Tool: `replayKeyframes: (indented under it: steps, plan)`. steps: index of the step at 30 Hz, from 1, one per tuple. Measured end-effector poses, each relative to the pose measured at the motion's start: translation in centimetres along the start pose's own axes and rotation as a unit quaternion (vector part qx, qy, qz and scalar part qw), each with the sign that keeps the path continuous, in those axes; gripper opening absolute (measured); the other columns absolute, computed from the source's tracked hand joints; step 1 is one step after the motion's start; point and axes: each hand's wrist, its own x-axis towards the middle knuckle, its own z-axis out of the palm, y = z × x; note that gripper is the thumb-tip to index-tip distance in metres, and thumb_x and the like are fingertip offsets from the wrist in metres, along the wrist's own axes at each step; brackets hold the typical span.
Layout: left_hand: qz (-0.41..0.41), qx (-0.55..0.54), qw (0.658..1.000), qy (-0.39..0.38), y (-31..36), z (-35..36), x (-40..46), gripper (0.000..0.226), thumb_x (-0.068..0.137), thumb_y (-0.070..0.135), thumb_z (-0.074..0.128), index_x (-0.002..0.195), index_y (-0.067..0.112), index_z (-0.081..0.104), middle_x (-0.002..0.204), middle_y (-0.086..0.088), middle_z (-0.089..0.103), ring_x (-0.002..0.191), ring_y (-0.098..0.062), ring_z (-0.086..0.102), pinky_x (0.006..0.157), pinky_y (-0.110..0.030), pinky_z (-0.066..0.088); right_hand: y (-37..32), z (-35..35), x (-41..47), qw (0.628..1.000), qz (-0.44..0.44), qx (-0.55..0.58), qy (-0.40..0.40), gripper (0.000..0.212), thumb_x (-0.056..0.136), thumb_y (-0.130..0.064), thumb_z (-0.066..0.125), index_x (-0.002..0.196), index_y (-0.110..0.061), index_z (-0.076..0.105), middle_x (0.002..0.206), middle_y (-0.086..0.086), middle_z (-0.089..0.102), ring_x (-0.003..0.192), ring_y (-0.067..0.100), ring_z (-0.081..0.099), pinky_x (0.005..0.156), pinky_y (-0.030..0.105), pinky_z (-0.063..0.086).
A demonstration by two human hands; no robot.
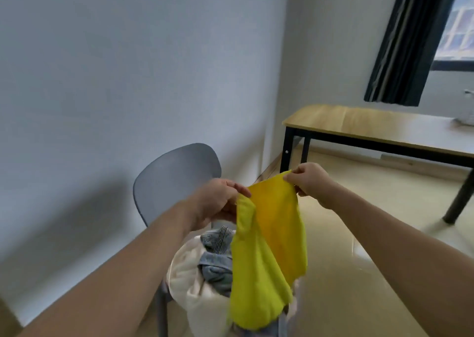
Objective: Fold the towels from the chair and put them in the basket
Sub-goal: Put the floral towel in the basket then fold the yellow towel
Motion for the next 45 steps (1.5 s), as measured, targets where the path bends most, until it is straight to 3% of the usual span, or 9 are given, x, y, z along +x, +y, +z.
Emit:
replayKeyframes:
  steps: [3,12,19,24,29,33,37,41,45]
  plan:
    - [0.102,0.03,0.994,-0.027,5.1,0.5,-2.6,0.028,0.086,-0.006,0.051,0.109,0.003,0.063,0.086,-0.014,0.068,0.075,-0.021,0.066,0.075,-0.032,0.057,-4.0,-3.7,-3.5,0.996,-0.082,0.036,0.018,0.009,0.093,-0.015,0.06,0.101,-0.013,0.058,0.091,0.009,0.061,0.074,0.017,0.06,0.06,0.023,0.051]
    - [0.289,0.352,0.861,0.226,15.1,0.5,-7.6,0.035,0.088,0.032,0.062,0.074,0.001,0.068,0.078,-0.007,0.059,0.076,-0.016,0.053,0.069,-0.032,0.047,-12.4,-9.2,-11.2,0.977,-0.196,0.023,0.082,0.029,0.092,0.004,0.044,0.079,-0.011,0.065,0.087,0.002,0.062,0.07,0.017,0.062,0.068,0.025,0.056]
    - [0.274,0.327,0.879,0.211,16.7,0.6,-9.4,0.045,0.093,0.029,0.057,0.054,0.018,0.038,0.053,0.004,0.03,0.051,-0.009,0.032,0.051,-0.021,0.029,-14.2,-9.3,-14.0,0.976,-0.203,0.074,-0.028,0.015,0.095,-0.02,0.057,0.094,-0.009,0.067,0.09,0.003,0.065,0.077,0.012,0.065,0.074,0.023,0.056]
    - [0.249,0.33,0.881,0.231,17.0,0.5,-10.2,0.045,0.092,0.029,0.058,0.052,0.017,0.042,0.055,0.0,0.036,0.054,-0.011,0.038,0.053,-0.022,0.033,-14.7,-8.6,-14.7,0.972,-0.23,0.021,-0.043,0.061,0.071,-0.065,0.061,0.103,-0.013,0.066,0.096,0.002,0.07,0.088,0.016,0.068,0.08,0.031,0.057]
    - [0.238,0.324,0.893,0.2,17.0,-0.2,-10.9,0.044,0.093,0.04,0.056,0.059,0.015,0.044,0.06,-0.004,0.037,0.059,-0.016,0.04,0.057,-0.027,0.036,-14.8,-8.1,-14.4,0.953,-0.296,-0.045,0.055,0.029,0.09,-0.038,0.062,0.095,-0.01,0.068,0.085,0.003,0.066,0.077,0.014,0.061,0.072,0.029,0.049]
    - [0.176,0.398,0.89,0.136,15.7,-1.0,-11.7,0.052,0.088,0.061,0.05,0.068,0.013,0.047,0.065,-0.004,0.042,0.062,-0.016,0.041,0.057,-0.027,0.033,-14.5,-9.0,-13.9,0.954,-0.286,0.04,0.075,0.058,0.087,-0.048,0.057,0.085,0.01,0.057,0.069,0.011,0.047,0.063,0.021,0.044,0.064,0.037,0.04]
    - [0.183,0.582,0.766,0.205,14.3,-1.2,-12.4,0.036,0.097,0.046,0.041,0.077,0.017,0.05,0.079,-0.001,0.053,0.074,-0.019,0.052,0.067,-0.029,0.038,-13.6,-9.8,-13.4,0.961,-0.27,0.039,0.053,0.054,0.083,-0.051,0.057,0.087,0.003,0.063,0.076,0.027,0.057,0.067,0.027,0.053,0.078,0.057,0.051]
    - [0.342,0.608,0.642,0.317,12.9,-1.4,-11.7,0.027,0.093,0.029,0.043,0.086,0.013,0.062,0.089,-0.002,0.054,0.073,-0.013,0.044,0.082,-0.031,0.042,-12.5,-10.5,-13.3,0.954,-0.288,0.018,0.077,0.016,0.093,-0.02,0.061,0.092,-0.01,0.073,0.085,0.009,0.071,0.084,0.027,0.067,0.086,0.043,0.055]
    - [0.382,0.616,0.552,0.411,12.7,-1.1,-10.6,0.029,0.085,0.03,0.048,0.073,0.012,0.068,0.088,-0.003,0.056,0.071,-0.018,0.049,0.073,-0.035,0.04,-11.1,-10.7,-12.8,0.949,-0.294,0.07,0.092,0.01,0.093,-0.016,0.06,0.09,-0.015,0.07,0.084,0.007,0.072,0.084,0.026,0.069,0.082,0.039,0.058]
